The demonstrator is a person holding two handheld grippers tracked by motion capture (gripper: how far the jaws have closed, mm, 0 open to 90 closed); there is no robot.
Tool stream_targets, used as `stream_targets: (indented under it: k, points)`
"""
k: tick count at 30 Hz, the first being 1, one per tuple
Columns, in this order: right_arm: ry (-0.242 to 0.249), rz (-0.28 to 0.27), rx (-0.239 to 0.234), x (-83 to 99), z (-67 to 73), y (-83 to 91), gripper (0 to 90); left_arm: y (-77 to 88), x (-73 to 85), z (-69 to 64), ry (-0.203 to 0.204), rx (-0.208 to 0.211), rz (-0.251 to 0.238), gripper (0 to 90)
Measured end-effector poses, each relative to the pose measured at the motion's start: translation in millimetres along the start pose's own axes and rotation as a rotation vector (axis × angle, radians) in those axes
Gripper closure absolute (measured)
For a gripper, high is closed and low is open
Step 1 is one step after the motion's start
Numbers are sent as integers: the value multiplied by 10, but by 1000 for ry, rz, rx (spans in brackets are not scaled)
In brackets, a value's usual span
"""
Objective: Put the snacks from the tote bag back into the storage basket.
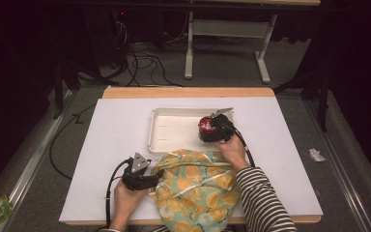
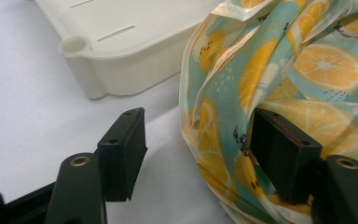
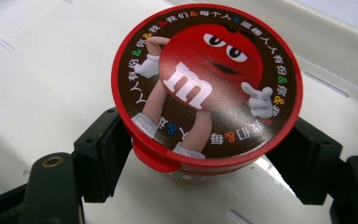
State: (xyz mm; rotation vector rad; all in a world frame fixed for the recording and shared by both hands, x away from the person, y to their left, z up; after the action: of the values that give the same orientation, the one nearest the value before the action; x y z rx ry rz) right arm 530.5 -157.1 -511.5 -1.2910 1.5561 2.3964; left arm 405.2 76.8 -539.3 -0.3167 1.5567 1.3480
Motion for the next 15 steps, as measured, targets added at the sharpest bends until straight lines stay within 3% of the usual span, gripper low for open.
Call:
stream_targets:
  k: [15]
  points:
    - [-29,-43,-1,-66,-80,-71,261,-4,1,-1,1,0,2,360]
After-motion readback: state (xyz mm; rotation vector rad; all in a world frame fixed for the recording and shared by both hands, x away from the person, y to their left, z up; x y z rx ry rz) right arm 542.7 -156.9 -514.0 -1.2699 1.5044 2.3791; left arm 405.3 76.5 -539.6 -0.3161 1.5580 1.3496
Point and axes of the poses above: each handheld gripper's, and its own axes: y roughly backward along the jaws, x roughly out of its underside, z roughly to its left, the point moved 9 cm from there along -y, roughly forward along the jaws, and after that the axes turned 15 degrees about -x, right-handed, at the moved point
